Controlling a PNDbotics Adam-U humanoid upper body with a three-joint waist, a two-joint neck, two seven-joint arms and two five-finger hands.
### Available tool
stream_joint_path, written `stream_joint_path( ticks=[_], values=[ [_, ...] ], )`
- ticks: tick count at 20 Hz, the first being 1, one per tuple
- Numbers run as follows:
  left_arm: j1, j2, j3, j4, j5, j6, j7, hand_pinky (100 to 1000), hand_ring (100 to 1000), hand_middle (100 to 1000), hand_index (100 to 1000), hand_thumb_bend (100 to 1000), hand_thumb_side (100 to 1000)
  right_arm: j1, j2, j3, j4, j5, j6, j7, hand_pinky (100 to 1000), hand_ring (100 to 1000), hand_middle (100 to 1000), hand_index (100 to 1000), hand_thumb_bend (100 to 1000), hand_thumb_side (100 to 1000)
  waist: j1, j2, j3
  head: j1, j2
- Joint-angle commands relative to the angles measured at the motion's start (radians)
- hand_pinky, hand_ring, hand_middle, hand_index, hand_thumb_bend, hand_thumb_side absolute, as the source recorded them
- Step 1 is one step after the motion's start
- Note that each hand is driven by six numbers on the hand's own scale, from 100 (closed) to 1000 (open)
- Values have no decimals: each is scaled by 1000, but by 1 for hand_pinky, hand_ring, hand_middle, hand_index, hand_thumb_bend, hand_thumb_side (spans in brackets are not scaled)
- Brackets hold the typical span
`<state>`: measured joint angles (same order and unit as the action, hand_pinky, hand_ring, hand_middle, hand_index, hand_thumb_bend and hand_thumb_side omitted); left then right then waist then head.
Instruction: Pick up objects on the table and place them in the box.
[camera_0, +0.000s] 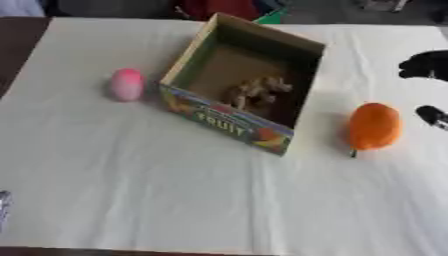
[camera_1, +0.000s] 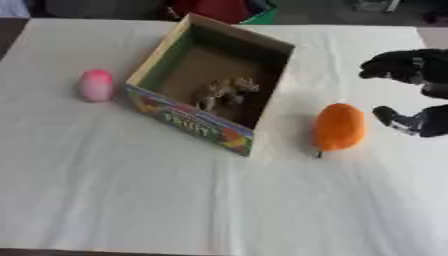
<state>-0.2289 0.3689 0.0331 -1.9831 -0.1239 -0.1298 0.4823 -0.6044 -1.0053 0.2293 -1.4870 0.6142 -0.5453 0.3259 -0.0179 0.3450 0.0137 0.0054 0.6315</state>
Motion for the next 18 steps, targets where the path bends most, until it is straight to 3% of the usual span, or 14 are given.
stream_joint_path(
  ticks=[1,2,3,6,11,18],
  values=[
    [-9,8,0,-17,-6,3,-9,615,663,640,781,100,865,-26,-12,0,23,6,-9,23,906,1000,964,1000,144,951,-2,-18,1,-5,-12],
    [-9,7,-1,-17,-6,4,-11,615,663,637,780,100,865,-30,-5,5,33,0,-12,35,903,1000,962,1000,117,885,-3,-17,2,-6,-14],
    [-8,6,-1,-17,-7,6,-14,615,663,636,780,100,865,-34,1,8,43,-2,-13,47,903,1000,962,1000,115,880,-3,-17,2,-6,-15],
    [-9,5,-1,-17,-8,7,-19,618,662,629,779,100,864,-40,15,14,66,-14,-17,79,903,1000,961,1000,161,1000,-4,-16,3,-7,-18],
    [-8,3,-1,-17,-9,10,-22,623,659,626,779,100,866,-43,27,22,87,-28,-17,86,898,1000,956,1000,116,1000,-7,-12,4,-8,-19],
    [-8,-4,-3,-17,-12,17,-27,626,655,621,775,100,862,-54,54,40,120,10,-14,75,884,1000,932,1000,144,1000,-8,-5,9,-10,-23]
  ],
)
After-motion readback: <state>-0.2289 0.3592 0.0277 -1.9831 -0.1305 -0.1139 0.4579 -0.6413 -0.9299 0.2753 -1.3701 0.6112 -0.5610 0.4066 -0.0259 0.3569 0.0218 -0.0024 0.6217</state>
